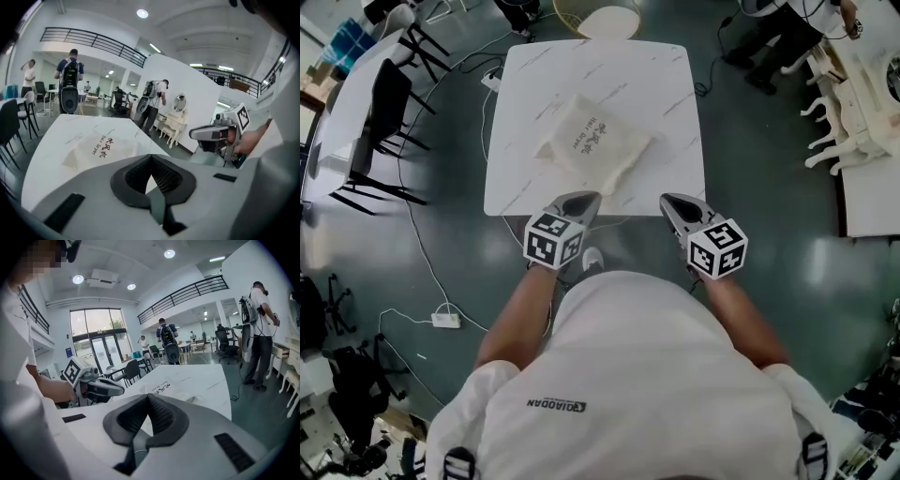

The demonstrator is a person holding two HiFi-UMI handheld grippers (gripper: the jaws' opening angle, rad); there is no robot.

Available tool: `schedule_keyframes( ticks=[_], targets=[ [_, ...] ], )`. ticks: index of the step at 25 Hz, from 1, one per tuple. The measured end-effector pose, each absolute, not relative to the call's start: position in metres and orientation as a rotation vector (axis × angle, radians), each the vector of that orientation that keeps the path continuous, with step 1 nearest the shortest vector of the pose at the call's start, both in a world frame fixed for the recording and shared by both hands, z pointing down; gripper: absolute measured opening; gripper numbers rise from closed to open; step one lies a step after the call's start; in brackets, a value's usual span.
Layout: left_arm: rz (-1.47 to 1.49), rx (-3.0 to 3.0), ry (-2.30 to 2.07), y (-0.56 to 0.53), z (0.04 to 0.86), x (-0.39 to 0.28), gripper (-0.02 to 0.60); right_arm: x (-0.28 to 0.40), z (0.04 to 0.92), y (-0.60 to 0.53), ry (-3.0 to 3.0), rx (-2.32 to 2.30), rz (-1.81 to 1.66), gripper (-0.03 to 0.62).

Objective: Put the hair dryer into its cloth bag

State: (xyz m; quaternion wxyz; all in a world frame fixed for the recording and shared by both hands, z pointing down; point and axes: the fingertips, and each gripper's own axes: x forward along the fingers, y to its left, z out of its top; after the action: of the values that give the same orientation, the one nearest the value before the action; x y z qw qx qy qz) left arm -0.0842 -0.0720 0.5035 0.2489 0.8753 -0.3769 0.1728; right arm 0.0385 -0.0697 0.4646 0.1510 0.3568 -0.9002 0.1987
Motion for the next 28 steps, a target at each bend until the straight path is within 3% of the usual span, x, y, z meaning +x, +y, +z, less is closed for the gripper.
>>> schedule_keyframes(
  ticks=[15,28],
  targets=[
    [0.395,2.283,-1.231,0.061,0.469,-0.028,0.028,0.108,0.475,0.044,-2.670,0.914,0.658,0.021],
    [0.443,2.315,-1.253,0.076,0.472,-0.054,0.028,0.091,0.472,0.080,-2.673,0.907,0.667,0.021]
  ],
)
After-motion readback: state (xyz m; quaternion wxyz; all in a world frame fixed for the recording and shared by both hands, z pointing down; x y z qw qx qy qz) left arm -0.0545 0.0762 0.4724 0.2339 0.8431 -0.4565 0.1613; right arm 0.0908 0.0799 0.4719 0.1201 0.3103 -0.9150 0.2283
